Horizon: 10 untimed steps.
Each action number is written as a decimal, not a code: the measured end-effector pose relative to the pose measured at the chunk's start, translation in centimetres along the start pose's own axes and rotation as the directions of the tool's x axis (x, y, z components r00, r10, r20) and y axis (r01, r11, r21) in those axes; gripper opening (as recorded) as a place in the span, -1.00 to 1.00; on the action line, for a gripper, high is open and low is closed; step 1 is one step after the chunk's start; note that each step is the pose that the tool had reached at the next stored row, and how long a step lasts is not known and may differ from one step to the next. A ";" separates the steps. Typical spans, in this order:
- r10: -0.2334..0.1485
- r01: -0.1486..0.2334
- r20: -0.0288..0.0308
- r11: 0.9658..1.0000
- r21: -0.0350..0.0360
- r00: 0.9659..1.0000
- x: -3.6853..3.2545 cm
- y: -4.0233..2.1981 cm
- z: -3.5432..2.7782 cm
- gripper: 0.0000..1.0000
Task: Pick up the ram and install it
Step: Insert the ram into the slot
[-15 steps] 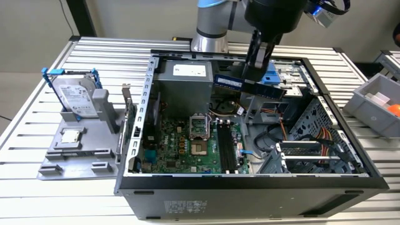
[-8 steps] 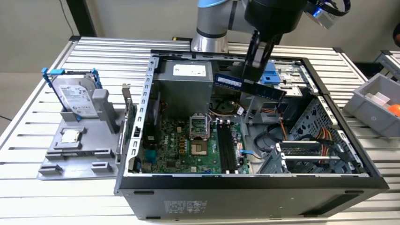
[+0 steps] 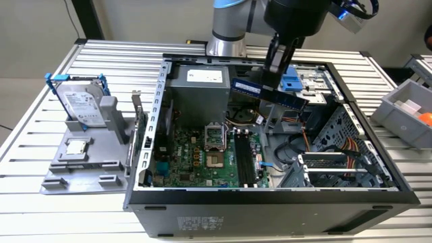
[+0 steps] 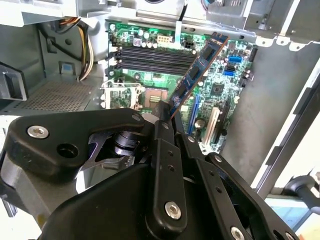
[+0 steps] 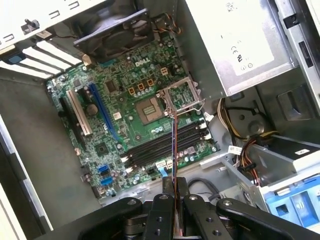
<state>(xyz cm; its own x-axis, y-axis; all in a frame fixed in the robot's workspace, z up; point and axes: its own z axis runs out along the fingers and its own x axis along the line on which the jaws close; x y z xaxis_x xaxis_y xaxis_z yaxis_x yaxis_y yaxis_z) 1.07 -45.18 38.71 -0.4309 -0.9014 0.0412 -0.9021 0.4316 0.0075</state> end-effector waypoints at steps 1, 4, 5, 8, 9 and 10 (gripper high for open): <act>0.007 -0.007 0.000 1.000 0.000 1.000 0.00 0.00 0.00 -1.00; 0.027 -0.027 0.000 1.000 -0.001 1.000 0.00 0.00 0.02 -1.00; 0.034 -0.034 0.000 0.999 -0.001 0.999 0.00 0.00 0.03 -1.00; 0.053 -0.053 0.000 0.999 -0.002 0.999 0.00 0.00 0.04 -1.00; 0.060 -0.060 0.000 0.998 -0.002 0.998 0.00 0.00 0.05 -1.00; 0.066 -0.066 0.000 0.998 -0.003 0.998 0.00 0.00 0.06 -1.00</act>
<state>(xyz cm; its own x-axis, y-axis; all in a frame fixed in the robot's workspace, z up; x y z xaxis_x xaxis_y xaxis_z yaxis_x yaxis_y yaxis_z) 1.07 -45.18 38.65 -0.4895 -0.8710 0.0416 -0.8716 0.4901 0.0073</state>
